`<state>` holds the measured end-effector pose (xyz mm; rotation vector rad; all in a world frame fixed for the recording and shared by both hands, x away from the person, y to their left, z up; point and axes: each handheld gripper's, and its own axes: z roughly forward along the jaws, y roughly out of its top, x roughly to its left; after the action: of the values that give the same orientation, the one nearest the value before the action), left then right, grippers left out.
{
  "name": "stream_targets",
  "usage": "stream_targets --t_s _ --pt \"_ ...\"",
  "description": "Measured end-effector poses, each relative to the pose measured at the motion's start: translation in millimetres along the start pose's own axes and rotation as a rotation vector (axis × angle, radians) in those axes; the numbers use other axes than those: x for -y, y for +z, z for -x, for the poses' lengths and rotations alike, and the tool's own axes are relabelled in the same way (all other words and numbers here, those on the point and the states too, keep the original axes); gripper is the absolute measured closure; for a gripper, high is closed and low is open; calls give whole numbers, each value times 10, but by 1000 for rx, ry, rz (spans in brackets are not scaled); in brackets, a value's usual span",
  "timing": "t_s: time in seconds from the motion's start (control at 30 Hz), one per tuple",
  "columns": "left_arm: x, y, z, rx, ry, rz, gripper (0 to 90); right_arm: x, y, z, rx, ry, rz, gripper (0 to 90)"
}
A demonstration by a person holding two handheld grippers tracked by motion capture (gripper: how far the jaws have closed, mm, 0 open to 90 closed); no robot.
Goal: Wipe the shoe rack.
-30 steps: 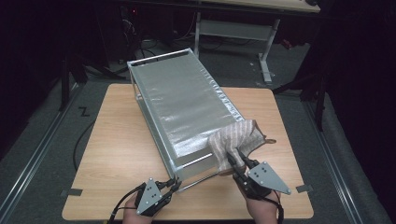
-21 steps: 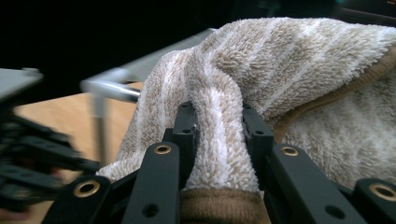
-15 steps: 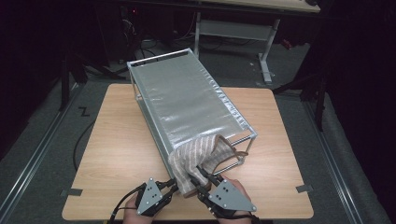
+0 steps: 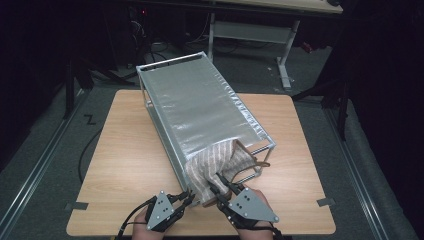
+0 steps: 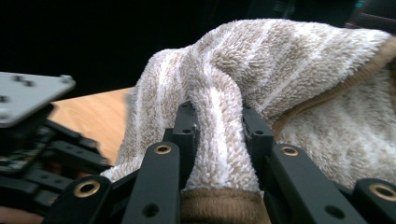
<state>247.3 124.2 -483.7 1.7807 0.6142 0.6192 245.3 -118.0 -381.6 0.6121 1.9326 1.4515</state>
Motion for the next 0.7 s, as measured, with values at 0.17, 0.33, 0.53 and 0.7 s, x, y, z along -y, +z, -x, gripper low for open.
stream_targets --t_s 0.17,0.33,0.53,0.7 --pt "-1 1 0 1 -3 2 794 46 -37 199 59 23 -6 726" --pt "-1 -2 -1 3 -3 2 794 96 -83 405 121 51 -14 726" --pt "0 -3 2 2 -5 2 795 186 -167 720 220 100 -30 727" --pt "4 -5 5 0 -4 3 795 271 -235 964 288 144 -42 728"
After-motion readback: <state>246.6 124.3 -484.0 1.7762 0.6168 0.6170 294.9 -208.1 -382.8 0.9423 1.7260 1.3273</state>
